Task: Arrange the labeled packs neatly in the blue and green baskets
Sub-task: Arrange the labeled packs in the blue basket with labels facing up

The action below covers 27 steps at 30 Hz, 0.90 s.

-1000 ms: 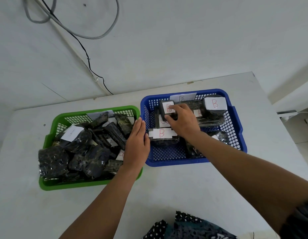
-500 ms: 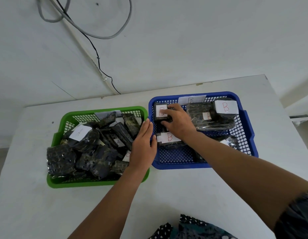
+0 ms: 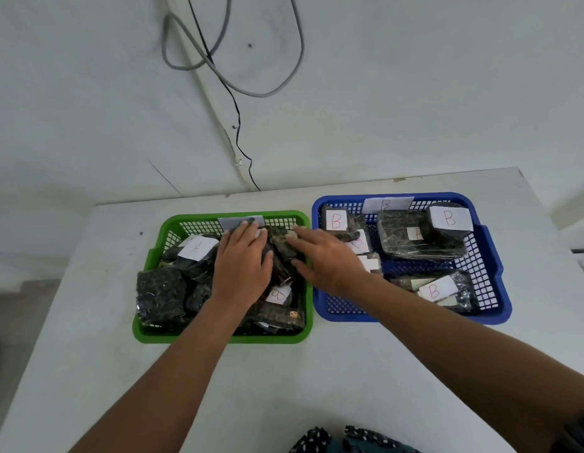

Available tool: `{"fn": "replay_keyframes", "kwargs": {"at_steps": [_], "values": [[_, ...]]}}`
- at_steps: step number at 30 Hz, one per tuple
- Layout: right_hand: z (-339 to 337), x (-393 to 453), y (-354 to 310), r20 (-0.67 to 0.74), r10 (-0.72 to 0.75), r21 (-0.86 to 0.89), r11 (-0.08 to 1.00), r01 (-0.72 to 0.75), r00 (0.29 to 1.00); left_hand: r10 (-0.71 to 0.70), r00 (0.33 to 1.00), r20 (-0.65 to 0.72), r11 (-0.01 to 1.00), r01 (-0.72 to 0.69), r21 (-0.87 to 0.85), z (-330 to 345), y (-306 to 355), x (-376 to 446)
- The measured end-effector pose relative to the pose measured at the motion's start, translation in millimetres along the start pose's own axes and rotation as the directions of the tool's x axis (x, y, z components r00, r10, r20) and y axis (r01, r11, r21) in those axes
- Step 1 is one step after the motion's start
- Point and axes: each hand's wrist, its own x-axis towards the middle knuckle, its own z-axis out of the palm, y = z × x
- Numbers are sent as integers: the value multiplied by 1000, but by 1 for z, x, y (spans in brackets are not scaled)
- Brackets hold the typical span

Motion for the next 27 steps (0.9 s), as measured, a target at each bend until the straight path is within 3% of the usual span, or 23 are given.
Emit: {"fn": "replay_keyframes", "kwargs": {"at_steps": [5,10,12,14,17,20,22,25,27], "values": [[24,14,-22,84,37,-114,993,-27,996,-50,998,45,986,43,161,-6,-33,-14],[28,19,-25,193,125,-208,975,-83,973,-2,998,56,995,-3,101,-6,-48,-16],[24,19,-29,123,206,-131,973,-190,971,6,999,47,998,-9,56,-7,-48,-15],[16,21,-32,-28,342,105,935,-338,939,-3,1000,30,1000,3,-9,-8,-48,-13],[-1,20,-37,-95,564,535,724,-436,821,-70,997,-22,976,64,-208,-14,-43,-7],[-18,13,-44,16,700,829,390,-401,714,-125,990,-60,877,82,-474,-23,-37,0],[-26,7,-49,83,719,914,221,-340,690,-108,994,-28,789,69,-611,-27,-33,4],[-34,-5,-55,108,737,945,133,-299,667,-104,991,86,645,133,-753,-28,-26,11],[-36,-15,-55,121,750,948,106,-300,650,-144,961,235,409,274,-871,-28,-19,10]]}}
